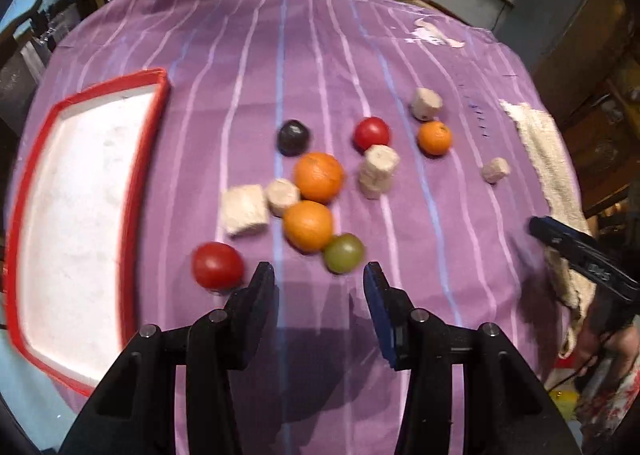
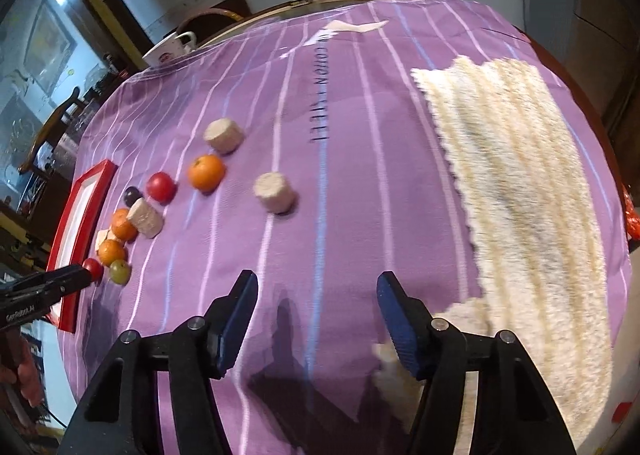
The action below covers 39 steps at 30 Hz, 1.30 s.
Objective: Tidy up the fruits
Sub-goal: 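Grasp the green tomato with the left tool while the right tool grasps the beige round piece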
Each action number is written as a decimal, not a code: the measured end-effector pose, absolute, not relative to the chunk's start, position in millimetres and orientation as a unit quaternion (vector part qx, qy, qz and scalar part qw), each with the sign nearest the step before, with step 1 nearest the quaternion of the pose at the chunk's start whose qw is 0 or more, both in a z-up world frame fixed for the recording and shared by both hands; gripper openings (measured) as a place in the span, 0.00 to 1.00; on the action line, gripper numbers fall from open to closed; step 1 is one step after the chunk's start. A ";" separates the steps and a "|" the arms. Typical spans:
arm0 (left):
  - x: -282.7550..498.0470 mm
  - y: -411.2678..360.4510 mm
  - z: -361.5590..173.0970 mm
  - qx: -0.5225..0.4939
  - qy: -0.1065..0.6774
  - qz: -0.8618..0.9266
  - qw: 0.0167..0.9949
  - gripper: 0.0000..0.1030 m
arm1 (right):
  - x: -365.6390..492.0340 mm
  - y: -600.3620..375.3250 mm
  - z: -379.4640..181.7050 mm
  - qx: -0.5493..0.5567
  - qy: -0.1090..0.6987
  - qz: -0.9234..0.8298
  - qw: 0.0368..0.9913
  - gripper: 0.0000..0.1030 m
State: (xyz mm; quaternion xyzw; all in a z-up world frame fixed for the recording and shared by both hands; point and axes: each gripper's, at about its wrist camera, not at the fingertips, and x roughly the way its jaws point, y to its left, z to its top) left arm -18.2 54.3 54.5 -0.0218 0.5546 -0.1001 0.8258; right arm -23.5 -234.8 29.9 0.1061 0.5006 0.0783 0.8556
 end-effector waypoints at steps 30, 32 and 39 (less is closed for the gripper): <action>-12.3 35.8 20.9 -0.044 0.539 -0.068 0.838 0.36 | 32.2 -194.7 25.3 0.036 0.488 0.073 0.869 0.60; -8.5 30.3 18.0 -0.041 0.541 -0.063 0.838 0.36 | 34.6 -193.8 23.5 0.033 0.489 0.069 0.869 0.60; -2.2 13.5 15.6 -0.010 0.534 -0.034 0.845 0.36 | 43.5 -191.6 16.7 0.021 0.488 0.058 0.871 0.60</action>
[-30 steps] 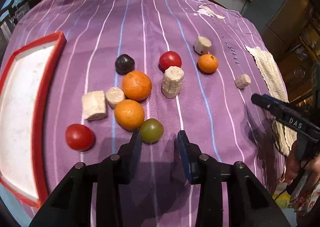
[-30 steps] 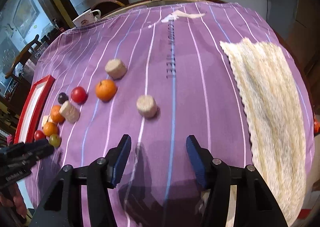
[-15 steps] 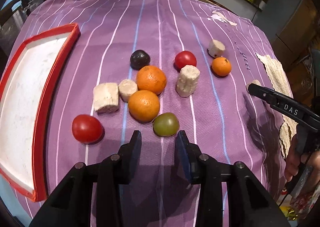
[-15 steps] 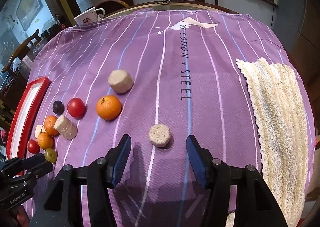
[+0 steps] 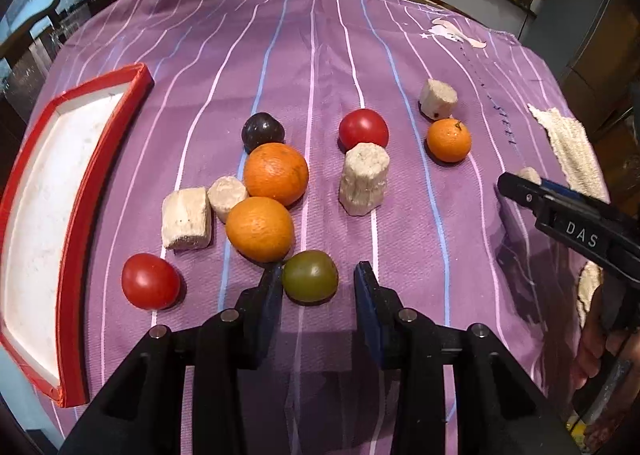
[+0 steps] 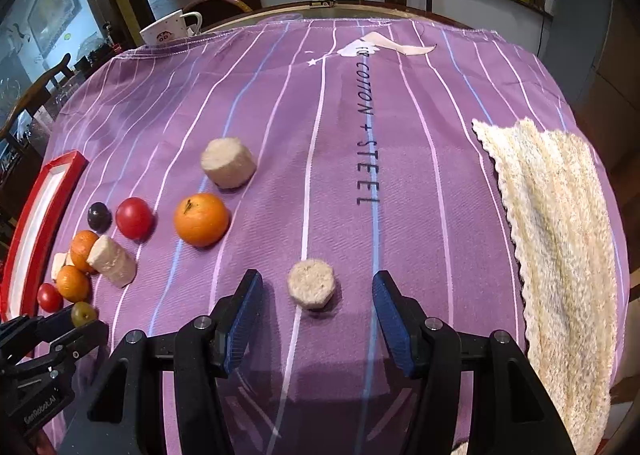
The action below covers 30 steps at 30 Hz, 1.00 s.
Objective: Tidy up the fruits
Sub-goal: 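Grasp the green tomato with the left tool while the right tool grasps the beige round piece, then carry both items into the red-rimmed white tray and open both tools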
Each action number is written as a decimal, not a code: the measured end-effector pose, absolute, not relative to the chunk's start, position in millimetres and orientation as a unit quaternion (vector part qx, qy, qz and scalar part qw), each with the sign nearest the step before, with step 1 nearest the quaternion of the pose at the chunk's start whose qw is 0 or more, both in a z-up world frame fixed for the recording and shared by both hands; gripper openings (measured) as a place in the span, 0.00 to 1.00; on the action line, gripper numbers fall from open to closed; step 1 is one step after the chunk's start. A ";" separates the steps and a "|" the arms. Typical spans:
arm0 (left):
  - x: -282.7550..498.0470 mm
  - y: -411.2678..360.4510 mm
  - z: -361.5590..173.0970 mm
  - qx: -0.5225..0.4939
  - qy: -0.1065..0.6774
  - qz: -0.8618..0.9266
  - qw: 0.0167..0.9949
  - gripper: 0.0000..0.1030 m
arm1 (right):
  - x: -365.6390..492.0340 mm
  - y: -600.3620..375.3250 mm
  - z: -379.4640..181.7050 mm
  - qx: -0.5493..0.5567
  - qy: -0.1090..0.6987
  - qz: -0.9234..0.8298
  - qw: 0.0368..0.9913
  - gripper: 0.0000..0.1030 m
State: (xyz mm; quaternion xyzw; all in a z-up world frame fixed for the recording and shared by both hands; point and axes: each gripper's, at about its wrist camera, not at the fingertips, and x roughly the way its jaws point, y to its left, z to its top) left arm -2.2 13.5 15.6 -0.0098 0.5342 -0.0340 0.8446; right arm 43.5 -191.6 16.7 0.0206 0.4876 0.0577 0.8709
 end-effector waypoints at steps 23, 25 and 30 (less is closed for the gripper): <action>-11.3 24.8 33.2 -0.007 0.524 -0.030 0.851 0.24 | 20.0 -182.2 34.9 0.037 0.478 0.083 0.874 0.25; -13.6 36.3 40.8 -0.021 0.517 -0.034 0.855 0.24 | 14.7 -177.9 40.5 0.042 0.474 0.089 0.875 0.25; -17.9 81.0 59.3 -0.065 0.498 -0.028 0.864 0.24 | 3.9 -151.0 56.9 0.035 0.460 0.112 0.880 0.25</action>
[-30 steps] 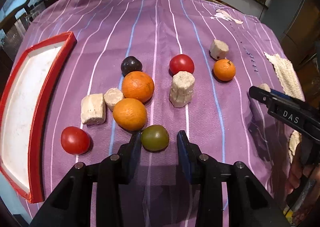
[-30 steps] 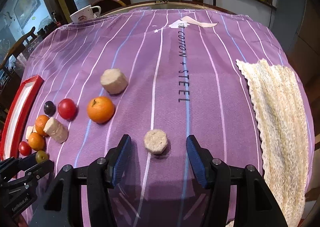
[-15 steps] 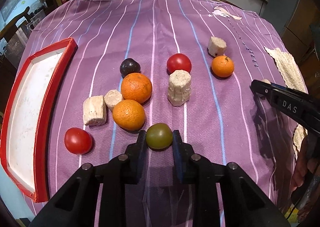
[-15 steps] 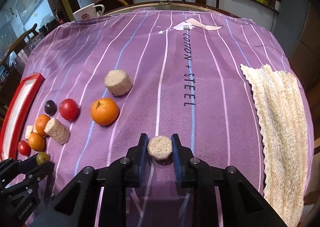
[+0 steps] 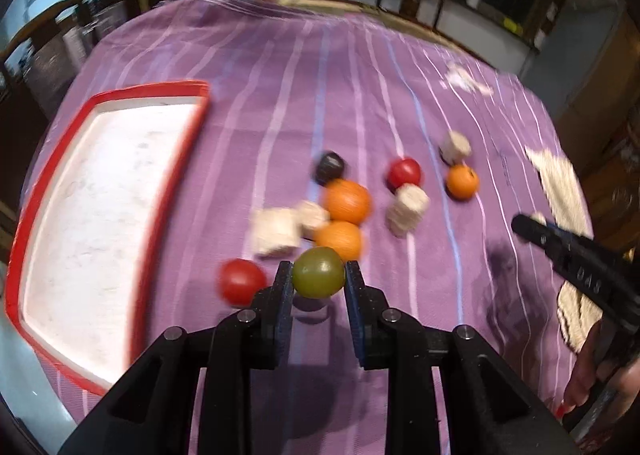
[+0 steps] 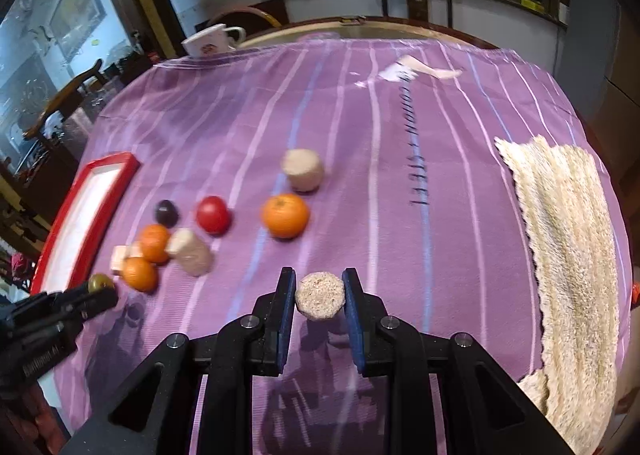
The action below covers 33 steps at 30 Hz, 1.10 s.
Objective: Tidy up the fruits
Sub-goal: 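Carry both items into the red-rimmed white tray and open both tools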
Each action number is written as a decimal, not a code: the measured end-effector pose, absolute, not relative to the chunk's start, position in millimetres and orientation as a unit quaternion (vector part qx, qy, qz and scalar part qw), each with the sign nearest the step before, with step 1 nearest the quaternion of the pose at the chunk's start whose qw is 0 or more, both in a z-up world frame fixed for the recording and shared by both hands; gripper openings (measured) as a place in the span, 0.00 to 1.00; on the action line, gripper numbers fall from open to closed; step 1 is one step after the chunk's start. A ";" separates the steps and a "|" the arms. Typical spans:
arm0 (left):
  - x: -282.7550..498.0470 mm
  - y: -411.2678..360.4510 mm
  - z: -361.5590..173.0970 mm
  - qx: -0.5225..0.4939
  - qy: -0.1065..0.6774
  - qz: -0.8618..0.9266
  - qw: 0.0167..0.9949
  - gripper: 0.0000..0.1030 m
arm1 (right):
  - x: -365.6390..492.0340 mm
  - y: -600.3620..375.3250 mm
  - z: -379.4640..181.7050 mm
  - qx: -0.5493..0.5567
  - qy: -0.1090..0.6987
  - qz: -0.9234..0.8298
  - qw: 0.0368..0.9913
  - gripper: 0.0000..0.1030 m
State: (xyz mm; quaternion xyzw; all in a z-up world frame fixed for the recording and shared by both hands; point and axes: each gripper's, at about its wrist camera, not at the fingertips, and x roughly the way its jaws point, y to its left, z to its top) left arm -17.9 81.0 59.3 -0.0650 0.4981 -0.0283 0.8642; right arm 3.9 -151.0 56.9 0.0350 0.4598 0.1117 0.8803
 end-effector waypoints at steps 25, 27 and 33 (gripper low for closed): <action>54.8 298.8 31.0 -0.070 0.506 0.080 0.856 0.24 | 47.1 154.2 54.9 -0.011 0.476 0.287 0.831 0.25; 60.0 307.9 25.7 -0.079 0.512 0.081 0.852 0.24 | 53.7 172.0 44.3 -0.020 0.485 0.284 0.827 0.25; 66.2 322.7 18.5 -0.090 0.518 0.072 0.847 0.25 | 61.9 190.3 26.9 -0.032 0.497 0.267 0.825 0.26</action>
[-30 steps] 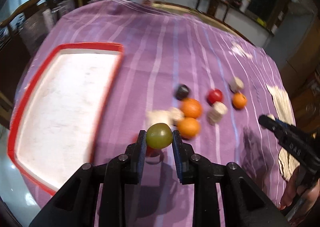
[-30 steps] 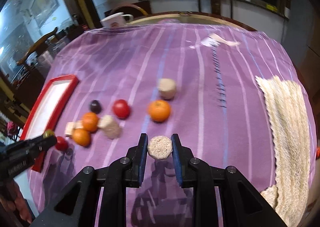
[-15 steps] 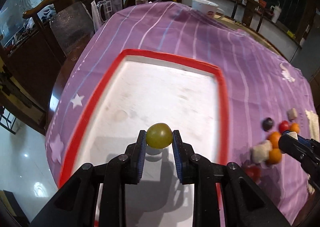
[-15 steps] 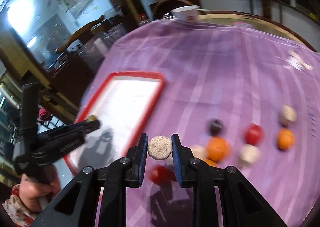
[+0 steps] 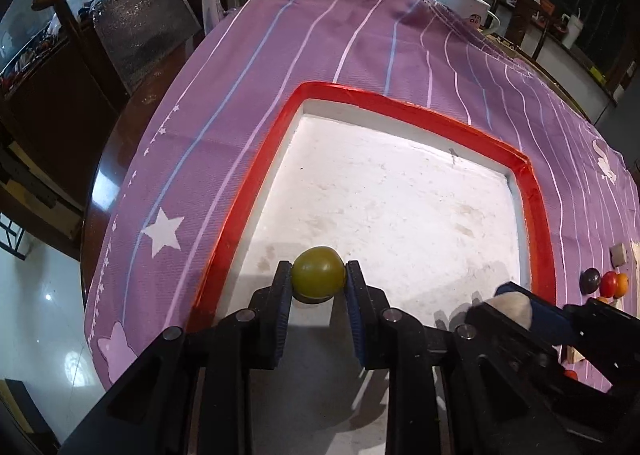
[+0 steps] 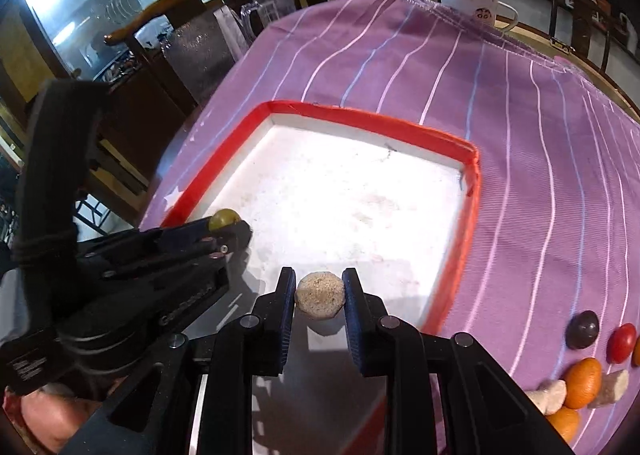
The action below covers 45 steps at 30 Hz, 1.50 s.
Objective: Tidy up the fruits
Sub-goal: 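Carry both items into the red-rimmed white tray and open both tools, then grasp the red tomato with the left tool while the right tool grasps the tall beige cylinder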
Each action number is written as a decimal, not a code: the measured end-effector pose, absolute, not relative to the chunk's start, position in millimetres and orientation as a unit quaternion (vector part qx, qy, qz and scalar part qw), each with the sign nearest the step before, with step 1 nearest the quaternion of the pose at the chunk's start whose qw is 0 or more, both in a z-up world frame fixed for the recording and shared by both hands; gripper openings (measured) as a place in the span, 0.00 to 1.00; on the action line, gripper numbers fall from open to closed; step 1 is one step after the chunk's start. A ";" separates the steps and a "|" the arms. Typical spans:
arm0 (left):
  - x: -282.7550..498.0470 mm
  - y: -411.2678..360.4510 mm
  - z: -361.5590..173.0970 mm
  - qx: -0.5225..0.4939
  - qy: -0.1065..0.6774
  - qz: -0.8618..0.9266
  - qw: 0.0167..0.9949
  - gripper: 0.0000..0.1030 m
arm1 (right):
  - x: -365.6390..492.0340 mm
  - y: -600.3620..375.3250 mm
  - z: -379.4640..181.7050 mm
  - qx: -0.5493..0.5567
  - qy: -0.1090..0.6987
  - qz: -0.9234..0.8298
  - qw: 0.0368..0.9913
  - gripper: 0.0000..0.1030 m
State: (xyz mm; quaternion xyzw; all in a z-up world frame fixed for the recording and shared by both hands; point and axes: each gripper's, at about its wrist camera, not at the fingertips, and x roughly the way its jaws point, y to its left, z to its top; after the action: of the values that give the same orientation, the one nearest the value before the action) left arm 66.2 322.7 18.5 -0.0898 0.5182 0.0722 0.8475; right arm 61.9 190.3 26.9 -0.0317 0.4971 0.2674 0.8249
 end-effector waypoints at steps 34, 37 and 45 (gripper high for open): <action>4.5 141.1 72.8 -0.070 0.494 -0.050 0.865 0.53 | 9.7 -125.8 55.7 0.098 0.491 0.101 0.860 0.27; 2.2 123.4 57.4 -0.049 0.506 -0.061 0.859 0.53 | 9.6 -128.1 53.6 0.097 0.492 0.119 0.857 0.27; 0.7 126.8 28.3 -0.051 0.533 -0.056 0.843 0.53 | 24.9 -82.9 48.2 0.054 0.493 0.191 0.847 0.27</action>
State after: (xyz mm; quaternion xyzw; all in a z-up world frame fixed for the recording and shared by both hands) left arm 0.7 126.8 28.3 -0.0505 0.5331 -0.0560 0.8427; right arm 24.9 -82.9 48.2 0.0544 0.4925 0.1912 0.8473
